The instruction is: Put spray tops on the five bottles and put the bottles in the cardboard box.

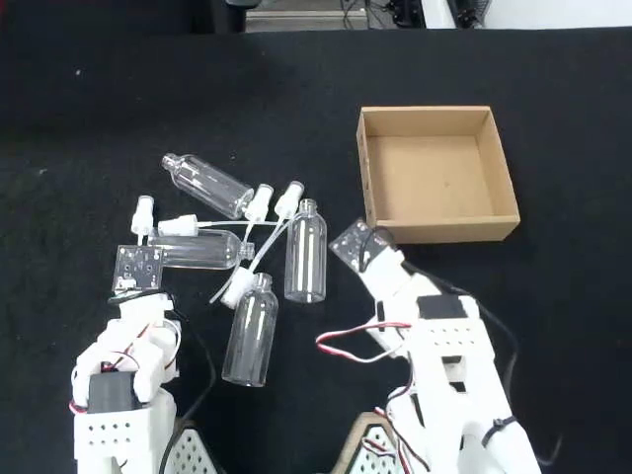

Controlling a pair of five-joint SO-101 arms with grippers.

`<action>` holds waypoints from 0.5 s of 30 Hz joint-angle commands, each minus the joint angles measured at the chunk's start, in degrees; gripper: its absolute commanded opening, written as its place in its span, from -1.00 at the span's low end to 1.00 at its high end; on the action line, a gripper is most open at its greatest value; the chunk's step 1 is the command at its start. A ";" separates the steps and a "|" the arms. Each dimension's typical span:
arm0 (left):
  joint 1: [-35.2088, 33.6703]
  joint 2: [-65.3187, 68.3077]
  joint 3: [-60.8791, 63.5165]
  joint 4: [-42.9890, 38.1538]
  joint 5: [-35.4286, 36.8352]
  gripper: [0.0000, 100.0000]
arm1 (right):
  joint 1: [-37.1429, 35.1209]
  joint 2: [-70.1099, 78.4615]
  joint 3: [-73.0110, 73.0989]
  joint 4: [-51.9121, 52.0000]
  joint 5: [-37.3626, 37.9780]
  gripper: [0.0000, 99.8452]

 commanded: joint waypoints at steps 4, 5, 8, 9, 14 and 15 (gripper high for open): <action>0.22 -0.53 1.01 0.26 -0.09 -0.94 | 0.26 -1.54 -0.22 -0.26 -0.18 -0.83; 0.22 -0.53 1.01 0.26 -0.09 -0.94 | 0.26 -1.54 -0.48 0.44 -0.53 -0.98; 0.22 -0.53 1.01 0.26 -0.09 -0.94 | 0.18 -1.63 -3.21 5.89 -0.62 -0.90; 0.22 -0.53 1.01 0.26 -0.09 -0.94 | 0.18 -1.63 -5.32 8.26 -0.62 -0.94; 0.22 -0.53 1.01 0.26 -0.09 -0.94 | 0.26 -1.45 -16.22 18.11 -5.45 -0.93; 0.22 -0.53 1.01 0.26 -0.09 -0.94 | 0.26 -1.36 -17.36 18.55 -7.38 -0.91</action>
